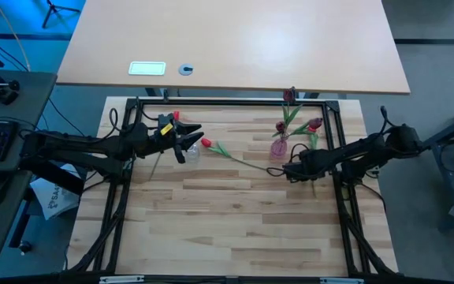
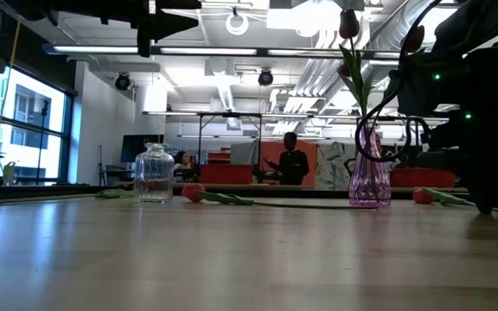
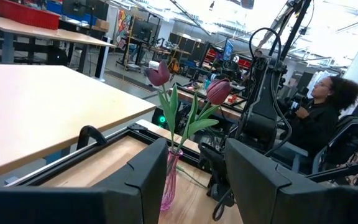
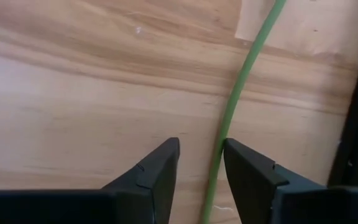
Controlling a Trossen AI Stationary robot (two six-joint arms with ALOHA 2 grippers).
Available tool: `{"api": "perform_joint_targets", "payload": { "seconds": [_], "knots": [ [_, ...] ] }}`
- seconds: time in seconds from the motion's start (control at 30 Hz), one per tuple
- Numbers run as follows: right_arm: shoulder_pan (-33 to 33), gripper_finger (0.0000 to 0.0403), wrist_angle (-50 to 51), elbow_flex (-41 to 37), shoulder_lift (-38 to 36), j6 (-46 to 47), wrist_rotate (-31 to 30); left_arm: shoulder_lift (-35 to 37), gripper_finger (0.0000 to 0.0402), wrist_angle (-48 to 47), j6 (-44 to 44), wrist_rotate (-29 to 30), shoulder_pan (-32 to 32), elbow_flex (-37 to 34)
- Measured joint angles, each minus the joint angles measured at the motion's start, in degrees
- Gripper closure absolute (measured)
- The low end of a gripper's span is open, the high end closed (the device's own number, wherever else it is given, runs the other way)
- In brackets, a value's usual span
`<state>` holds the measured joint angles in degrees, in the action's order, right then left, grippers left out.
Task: Sort flowers into vase by color
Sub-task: Put the top right red tulip into the transparent vase
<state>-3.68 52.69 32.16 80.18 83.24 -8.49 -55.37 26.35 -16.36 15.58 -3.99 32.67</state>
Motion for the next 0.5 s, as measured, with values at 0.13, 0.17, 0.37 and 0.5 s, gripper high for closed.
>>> {"api": "perform_joint_targets", "payload": {
  "seconds": [0.13,0.17,0.37,0.5],
  "knots": [
    [0.0,0.0295,-1.04,-0.01,-0.07,-1.0,0.97,0.0,0.0252,0.0,-0.03,0.01,0.0,0.0],
    [-0.07,0.0303,-1.11,0.18,-0.21,-0.76,1.02,0.0,0.0252,0.0,-0.04,0.0,0.0,0.0],
    [-0.33,0.0322,4.19,3.34,-2.48,0.72,1.82,0.0,0.0252,0.0,-0.02,0.02,0.0,0.0],
    [-0.06,0.0304,6.31,3.56,-3.04,0.95,-0.87,-0.02,0.0252,-0.04,-0.02,0.0,0.0,0.0]
  ]
}}
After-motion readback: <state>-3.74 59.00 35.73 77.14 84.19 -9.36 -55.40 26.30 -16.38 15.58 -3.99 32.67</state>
